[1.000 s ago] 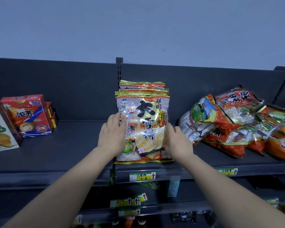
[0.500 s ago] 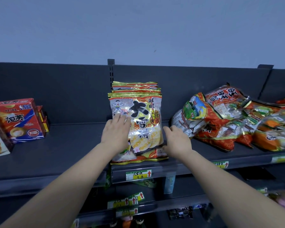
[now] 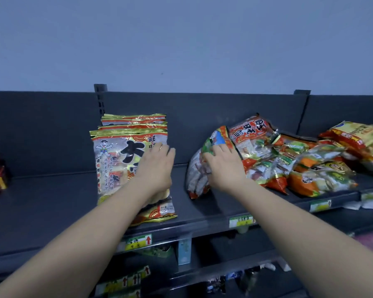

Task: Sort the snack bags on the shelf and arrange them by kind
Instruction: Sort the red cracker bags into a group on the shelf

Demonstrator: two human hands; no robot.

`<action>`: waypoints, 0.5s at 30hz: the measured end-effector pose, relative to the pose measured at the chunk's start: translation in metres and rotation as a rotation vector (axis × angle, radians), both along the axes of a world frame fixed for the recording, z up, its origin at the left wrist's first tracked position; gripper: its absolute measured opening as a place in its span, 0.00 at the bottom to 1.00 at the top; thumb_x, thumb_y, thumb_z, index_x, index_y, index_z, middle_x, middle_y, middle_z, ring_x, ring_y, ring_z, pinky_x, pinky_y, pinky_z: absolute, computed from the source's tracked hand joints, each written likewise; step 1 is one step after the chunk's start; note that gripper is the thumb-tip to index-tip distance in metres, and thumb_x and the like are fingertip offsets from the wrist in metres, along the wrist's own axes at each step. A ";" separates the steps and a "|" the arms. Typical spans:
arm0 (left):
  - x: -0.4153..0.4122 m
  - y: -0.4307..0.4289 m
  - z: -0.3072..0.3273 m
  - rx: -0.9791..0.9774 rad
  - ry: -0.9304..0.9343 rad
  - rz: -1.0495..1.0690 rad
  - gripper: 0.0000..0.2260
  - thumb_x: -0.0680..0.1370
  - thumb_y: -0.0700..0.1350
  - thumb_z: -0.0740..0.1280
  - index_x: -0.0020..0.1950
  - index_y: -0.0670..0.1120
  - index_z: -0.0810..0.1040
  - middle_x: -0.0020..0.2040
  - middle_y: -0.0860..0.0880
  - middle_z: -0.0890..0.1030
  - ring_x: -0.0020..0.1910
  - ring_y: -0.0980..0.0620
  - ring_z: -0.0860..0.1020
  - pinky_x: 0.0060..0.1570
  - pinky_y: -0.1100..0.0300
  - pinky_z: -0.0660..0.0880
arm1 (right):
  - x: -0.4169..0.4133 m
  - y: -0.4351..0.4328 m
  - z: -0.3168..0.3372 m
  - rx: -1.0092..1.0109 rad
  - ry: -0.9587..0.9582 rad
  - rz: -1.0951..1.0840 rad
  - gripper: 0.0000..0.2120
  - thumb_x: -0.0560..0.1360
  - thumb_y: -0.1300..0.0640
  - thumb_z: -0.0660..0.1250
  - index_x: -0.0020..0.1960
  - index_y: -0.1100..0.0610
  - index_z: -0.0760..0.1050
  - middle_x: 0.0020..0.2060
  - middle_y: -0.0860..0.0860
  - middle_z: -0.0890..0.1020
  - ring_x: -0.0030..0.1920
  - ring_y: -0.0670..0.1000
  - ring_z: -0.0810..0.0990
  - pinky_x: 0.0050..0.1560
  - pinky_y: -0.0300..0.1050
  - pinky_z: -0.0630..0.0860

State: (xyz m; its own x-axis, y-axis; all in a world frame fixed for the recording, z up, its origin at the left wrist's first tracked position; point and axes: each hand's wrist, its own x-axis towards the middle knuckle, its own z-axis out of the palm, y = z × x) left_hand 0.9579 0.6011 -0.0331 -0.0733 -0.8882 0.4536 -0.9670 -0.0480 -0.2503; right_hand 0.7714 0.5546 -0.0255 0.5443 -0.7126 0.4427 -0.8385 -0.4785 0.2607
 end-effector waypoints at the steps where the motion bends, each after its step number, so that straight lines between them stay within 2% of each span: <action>1: -0.011 -0.006 0.001 0.005 0.002 -0.004 0.25 0.72 0.46 0.66 0.67 0.45 0.66 0.65 0.47 0.70 0.66 0.46 0.65 0.62 0.53 0.67 | -0.010 -0.006 0.003 -0.003 -0.006 -0.008 0.19 0.73 0.53 0.64 0.64 0.54 0.71 0.62 0.55 0.71 0.65 0.57 0.66 0.62 0.50 0.63; 5: -0.053 -0.028 0.004 0.010 0.036 -0.014 0.30 0.73 0.49 0.67 0.72 0.44 0.62 0.68 0.47 0.68 0.69 0.46 0.63 0.65 0.53 0.66 | -0.050 -0.028 0.008 -0.008 -0.048 -0.041 0.28 0.72 0.49 0.66 0.69 0.55 0.67 0.64 0.55 0.71 0.67 0.58 0.66 0.65 0.52 0.62; 8: -0.082 -0.045 -0.001 0.017 0.086 -0.022 0.29 0.74 0.50 0.66 0.73 0.44 0.61 0.69 0.47 0.68 0.69 0.46 0.64 0.64 0.53 0.67 | -0.077 -0.046 0.008 0.064 -0.171 -0.070 0.33 0.71 0.53 0.66 0.73 0.56 0.60 0.65 0.55 0.71 0.68 0.57 0.66 0.65 0.51 0.63; 11: -0.103 -0.061 -0.010 0.055 0.152 -0.021 0.33 0.75 0.53 0.67 0.75 0.44 0.57 0.70 0.47 0.67 0.70 0.46 0.63 0.65 0.52 0.66 | -0.096 -0.065 0.005 0.150 -0.247 -0.115 0.32 0.72 0.52 0.66 0.73 0.56 0.60 0.68 0.55 0.69 0.70 0.57 0.64 0.67 0.53 0.63; 15: -0.117 -0.084 -0.020 0.082 0.288 -0.021 0.41 0.72 0.58 0.71 0.77 0.46 0.53 0.72 0.49 0.65 0.70 0.46 0.65 0.63 0.51 0.68 | -0.114 -0.093 -0.004 0.207 -0.246 -0.223 0.33 0.75 0.43 0.65 0.74 0.56 0.59 0.72 0.56 0.65 0.74 0.57 0.59 0.71 0.56 0.59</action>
